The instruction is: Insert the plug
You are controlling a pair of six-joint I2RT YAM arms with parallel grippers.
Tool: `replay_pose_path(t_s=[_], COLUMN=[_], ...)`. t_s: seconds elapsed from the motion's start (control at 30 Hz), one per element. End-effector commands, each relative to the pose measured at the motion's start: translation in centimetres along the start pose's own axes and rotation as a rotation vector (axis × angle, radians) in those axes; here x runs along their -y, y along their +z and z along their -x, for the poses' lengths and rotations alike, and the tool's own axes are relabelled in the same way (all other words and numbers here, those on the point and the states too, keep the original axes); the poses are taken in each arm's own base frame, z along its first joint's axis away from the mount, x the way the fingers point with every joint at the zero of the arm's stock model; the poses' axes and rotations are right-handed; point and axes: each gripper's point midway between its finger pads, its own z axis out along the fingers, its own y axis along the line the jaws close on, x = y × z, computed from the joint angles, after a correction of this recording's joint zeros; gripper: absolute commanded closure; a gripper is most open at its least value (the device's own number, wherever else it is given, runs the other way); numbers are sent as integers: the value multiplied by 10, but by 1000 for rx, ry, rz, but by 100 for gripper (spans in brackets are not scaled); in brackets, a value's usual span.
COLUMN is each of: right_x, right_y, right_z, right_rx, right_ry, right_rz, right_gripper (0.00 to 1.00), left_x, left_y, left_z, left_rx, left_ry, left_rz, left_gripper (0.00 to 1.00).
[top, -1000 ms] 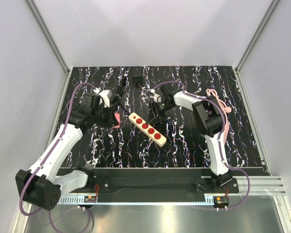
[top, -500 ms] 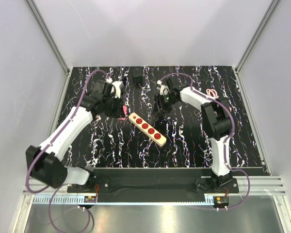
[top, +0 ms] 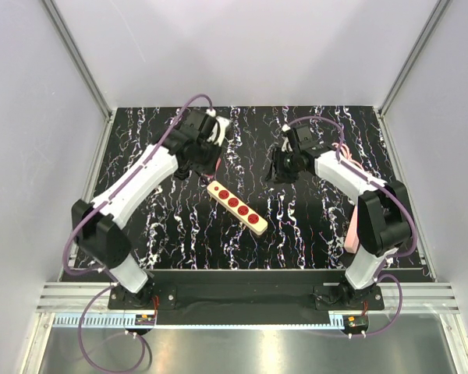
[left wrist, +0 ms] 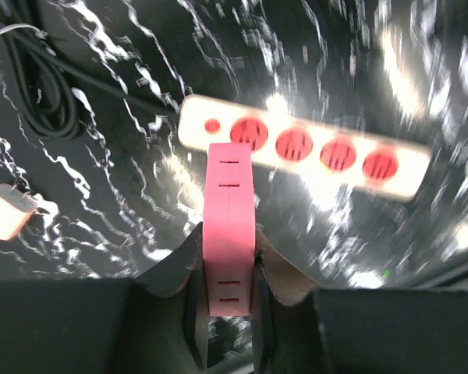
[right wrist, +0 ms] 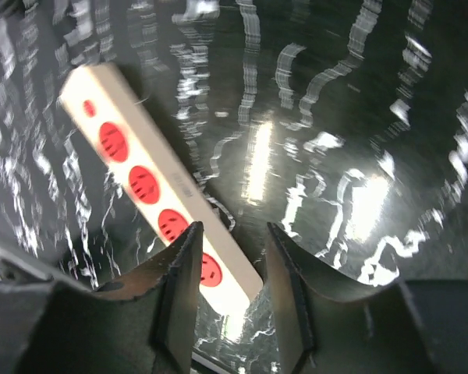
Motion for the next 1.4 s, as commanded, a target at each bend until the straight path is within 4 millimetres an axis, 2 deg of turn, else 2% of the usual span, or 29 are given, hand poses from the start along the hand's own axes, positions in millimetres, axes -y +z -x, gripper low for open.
replay_pose_path(t_s=[0.0,0.1,0.13,0.17,0.23,0.27,0.3,0.33,0.43,0.47,0.6,0.7,0.9,1.07,1.37], right_x=[21,29,31,34,42,45,49,49,52,53,53,55,57,56,59], right_y=[-12,-17,-18,-18,-21,-22,-22,-25,-27,-27,-26,-28,-30,-26,-25], right_z=[19,19,20,19,16,14,10,9,0,-1,-10,-12,-12,-14,-17], right_rx=[133,161,171,178,191,191,191,196,187,186,162,164,177,163,156], right_ry=[188,252,263,283,291,298,300,300,309,313,305,305,307,315,310], right_rz=[-138,-194,-205,-221,-258,-269,-288,-284,-293,-293,-284,-288,-298,-294,-303], right_gripper=[58,57,57,57,57,57,57,57,57,57,57,57,57,57,57], left_x=[6,38,43,46,39,34,24,22,23,22,29,25,24,25,25], left_y=[11,30,31,32,29,24,18,15,20,27,45,57,67,75,85], left_z=[14,5,6,5,3,-15,-9,-10,-11,-18,-37,-42,-37,-42,-32], left_rx=[-42,-114,-118,-128,-131,-206,-183,-194,-222,-253,-386,-417,-408,-416,-365], left_ry=[-318,-539,-588,-707,-838,-973,-1021,-1057,-1149,-1198,-1278,-1305,-1368,-1434,-1432], left_rz=[34,-67,-73,-52,31,132,190,213,230,260,254,282,300,319,307], left_gripper=[100,100,100,100,100,100,100,100,100,100,100,100,100,100,100])
